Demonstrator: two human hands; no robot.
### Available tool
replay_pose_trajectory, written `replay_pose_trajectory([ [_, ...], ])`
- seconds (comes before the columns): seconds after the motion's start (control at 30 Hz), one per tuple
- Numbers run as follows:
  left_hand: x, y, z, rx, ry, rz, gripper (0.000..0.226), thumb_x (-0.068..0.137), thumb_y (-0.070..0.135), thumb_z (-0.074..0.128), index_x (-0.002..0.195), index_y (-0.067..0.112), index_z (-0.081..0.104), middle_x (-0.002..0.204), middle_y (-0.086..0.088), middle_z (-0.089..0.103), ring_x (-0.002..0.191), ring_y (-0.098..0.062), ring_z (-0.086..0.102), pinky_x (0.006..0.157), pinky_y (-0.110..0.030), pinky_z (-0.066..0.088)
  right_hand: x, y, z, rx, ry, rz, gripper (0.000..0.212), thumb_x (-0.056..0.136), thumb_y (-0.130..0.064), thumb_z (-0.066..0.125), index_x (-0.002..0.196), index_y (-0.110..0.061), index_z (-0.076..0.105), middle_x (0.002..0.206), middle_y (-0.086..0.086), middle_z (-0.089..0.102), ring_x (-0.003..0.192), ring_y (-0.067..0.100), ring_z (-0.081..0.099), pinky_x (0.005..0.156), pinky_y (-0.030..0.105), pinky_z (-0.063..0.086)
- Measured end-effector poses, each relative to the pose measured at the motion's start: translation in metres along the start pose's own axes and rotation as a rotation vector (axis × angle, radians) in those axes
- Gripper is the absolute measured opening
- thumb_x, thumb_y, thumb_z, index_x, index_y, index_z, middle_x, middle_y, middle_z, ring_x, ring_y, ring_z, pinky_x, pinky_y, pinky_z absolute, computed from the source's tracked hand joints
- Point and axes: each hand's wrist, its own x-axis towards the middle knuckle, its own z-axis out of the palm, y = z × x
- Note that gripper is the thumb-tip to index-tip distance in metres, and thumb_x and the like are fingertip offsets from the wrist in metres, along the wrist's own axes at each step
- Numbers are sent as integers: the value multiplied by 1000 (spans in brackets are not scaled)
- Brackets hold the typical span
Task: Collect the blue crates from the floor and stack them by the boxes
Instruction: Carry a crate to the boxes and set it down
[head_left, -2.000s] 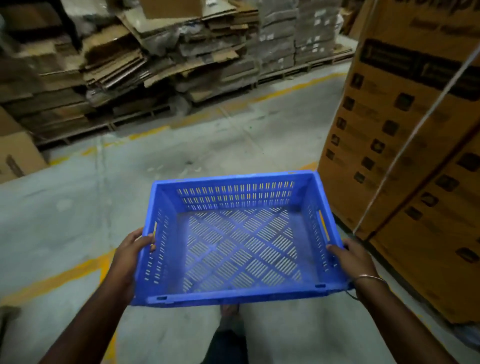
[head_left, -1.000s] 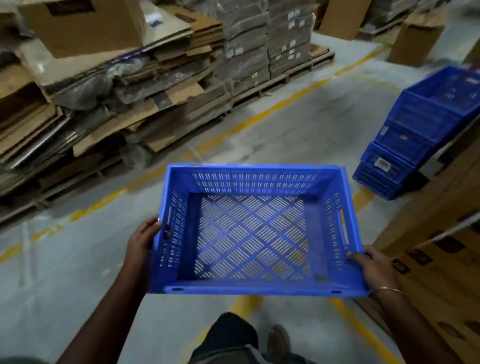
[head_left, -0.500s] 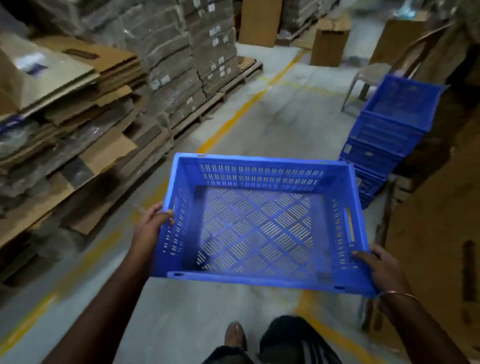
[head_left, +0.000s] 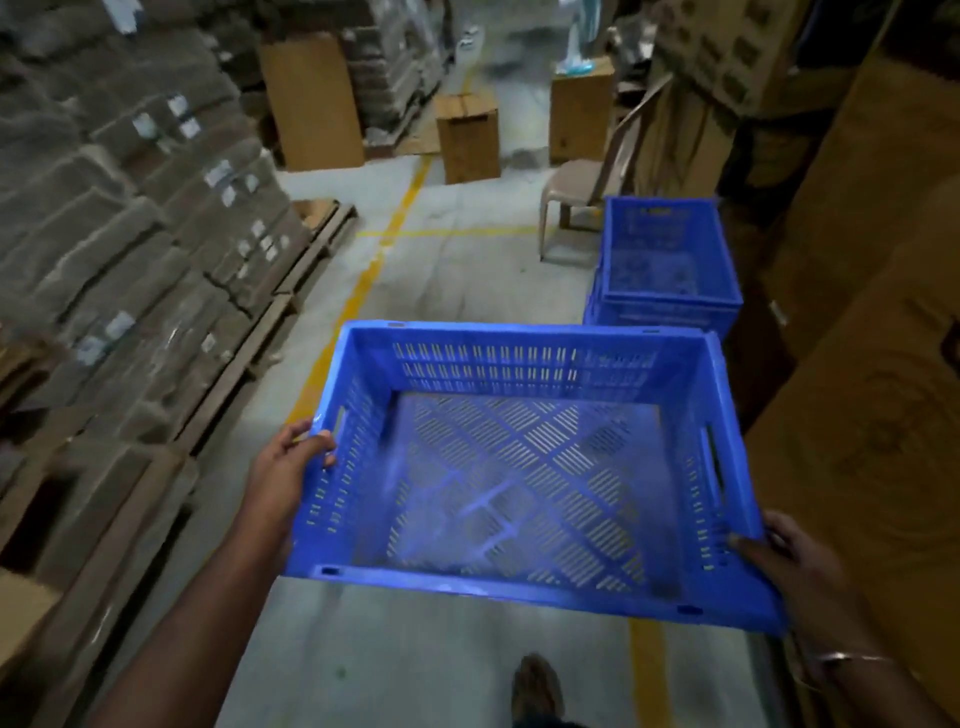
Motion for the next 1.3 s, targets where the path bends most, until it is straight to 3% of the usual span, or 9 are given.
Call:
replay_pose_trajectory([
  [0.13, 105, 46, 48, 109, -76, 54, 44, 81, 22, 72, 123, 10, 63, 95, -17, 69, 66, -21, 65, 59, -26, 55, 43, -50, 21, 41, 49, -57, 27, 84, 11, 59, 110, 2, 60, 94, 13, 73, 76, 12, 65, 61, 15, 53],
  [0.27, 203, 90, 106, 194, -166, 104, 35, 90, 19, 68, 123, 7, 63, 95, -17, 71, 74, -27, 66, 66, -32, 55, 85, -91, 45, 71, 144, -105, 26, 83, 10, 61, 102, -7, 62, 86, -2, 74, 74, 4, 66, 62, 13, 52],
  [0.4, 295, 134, 181, 264, -304, 165, 4, 96, 13, 63, 97, 14, 66, 84, -13, 67, 67, -24, 61, 53, -25, 54, 136, -116, 75, 81, 282, -139, 22, 82, 9, 63, 97, -8, 63, 83, -2, 73, 73, 3, 64, 62, 10, 50],
  [0.57, 418, 172, 263, 390, -455, 222, 22, 93, 14, 68, 114, 6, 68, 84, -16, 69, 67, -25, 65, 72, -35, 53, 201, -134, 129, 165, 507, -100, 24, 82, 9, 64, 97, -10, 65, 91, 13, 72, 70, 4, 64, 59, 11, 50],
  [0.7, 501, 206, 343, 426, -583, 251, 13, 92, 13, 70, 104, 9, 70, 81, -17, 68, 59, -19, 64, 75, -38, 52, 253, -160, 162, 198, 642, -66, 23, 82, 8, 65, 99, -7, 64, 80, 4, 74, 59, 0, 63, 52, 9, 49],
  [0.87, 551, 224, 430, 394, -684, 189, 3, 91, 12, 70, 91, 16, 70, 83, -18, 67, 65, -25, 62, 71, -34, 51, 300, -162, 184, 282, 773, 30, 28, 80, 11, 64, 104, -5, 65, 100, 17, 70, 73, 8, 66, 58, 15, 52],
  [1.1, 606, 231, 576, 448, -845, 186, 20, 92, 16, 68, 108, 4, 70, 93, -20, 69, 81, -31, 65, 78, -41, 53, 396, -171, 175, 353, 957, 23, 19, 81, 9, 65, 93, -5, 64, 75, -5, 73, 67, 3, 65, 58, 12, 52],
  [1.23, 630, 239, 663, 503, -903, 259, 14, 94, 12, 65, 106, 7, 70, 88, -16, 68, 62, -19, 68, 57, -28, 57, 459, -178, 152, 385, 982, 35, 26, 82, 0, 67, 75, -25, 68, 73, 0, 67, 70, 15, 61, 57, 19, 49],
  [1.3, 639, 242, 702, 545, -922, 310, 9, 95, 9, 64, 101, 12, 69, 83, -12, 67, 51, -8, 66, 50, -21, 55, 489, -183, 145, 360, 963, 53, 18, 82, -3, 68, 75, -19, 63, 76, 9, 59, 71, 20, 55, 52, 19, 44],
])
